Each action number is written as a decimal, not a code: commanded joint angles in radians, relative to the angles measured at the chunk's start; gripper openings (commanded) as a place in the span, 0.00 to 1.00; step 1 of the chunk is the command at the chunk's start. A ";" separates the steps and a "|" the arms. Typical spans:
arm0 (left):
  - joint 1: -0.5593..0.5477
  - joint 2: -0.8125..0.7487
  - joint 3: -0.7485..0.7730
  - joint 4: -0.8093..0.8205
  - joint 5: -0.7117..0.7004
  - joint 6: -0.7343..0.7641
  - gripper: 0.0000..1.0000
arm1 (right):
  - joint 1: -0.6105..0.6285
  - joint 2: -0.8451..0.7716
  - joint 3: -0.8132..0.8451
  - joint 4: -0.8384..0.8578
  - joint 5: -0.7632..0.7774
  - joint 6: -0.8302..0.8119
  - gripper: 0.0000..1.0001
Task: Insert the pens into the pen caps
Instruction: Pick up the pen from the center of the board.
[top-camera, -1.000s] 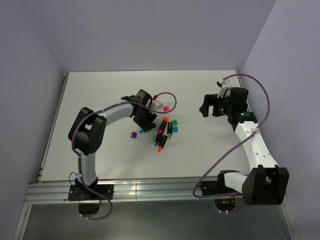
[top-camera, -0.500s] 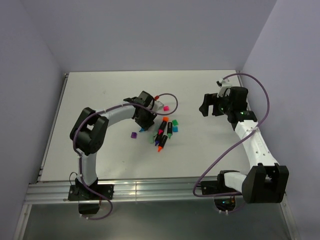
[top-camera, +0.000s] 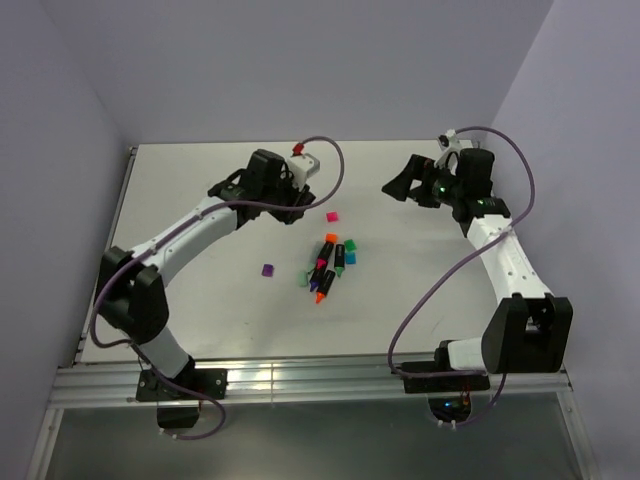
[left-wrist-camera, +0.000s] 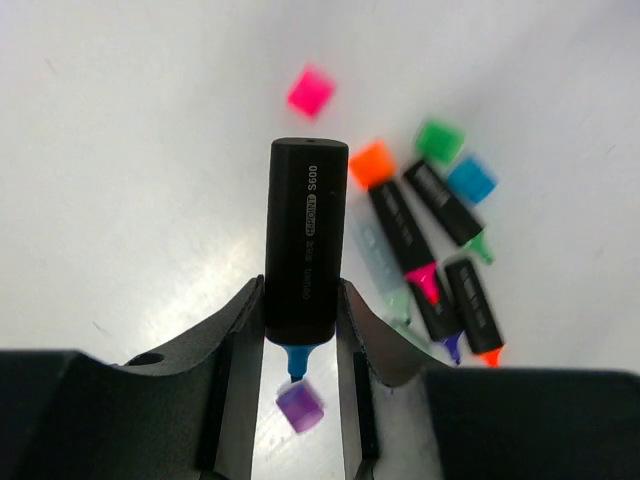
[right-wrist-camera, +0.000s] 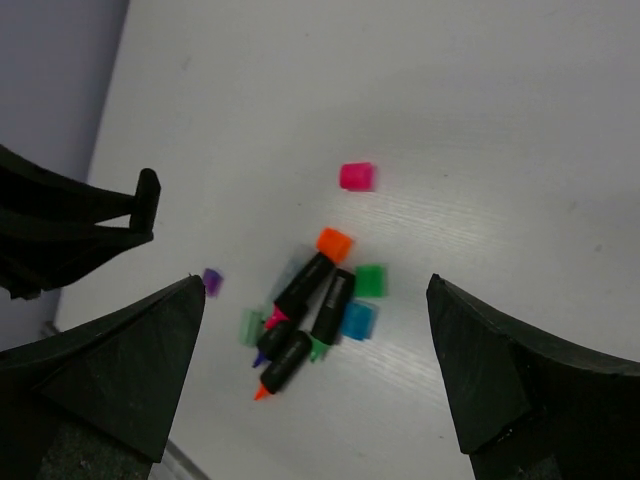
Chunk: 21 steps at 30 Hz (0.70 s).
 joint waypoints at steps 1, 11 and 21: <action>-0.016 -0.074 0.033 0.076 0.053 -0.048 0.00 | 0.058 0.005 0.014 0.188 -0.080 0.276 0.99; -0.027 -0.159 0.005 0.151 0.093 -0.158 0.00 | 0.260 0.012 -0.035 0.388 -0.022 0.570 0.89; -0.059 -0.136 0.034 0.145 0.139 -0.180 0.00 | 0.306 0.046 -0.045 0.385 -0.005 0.553 0.79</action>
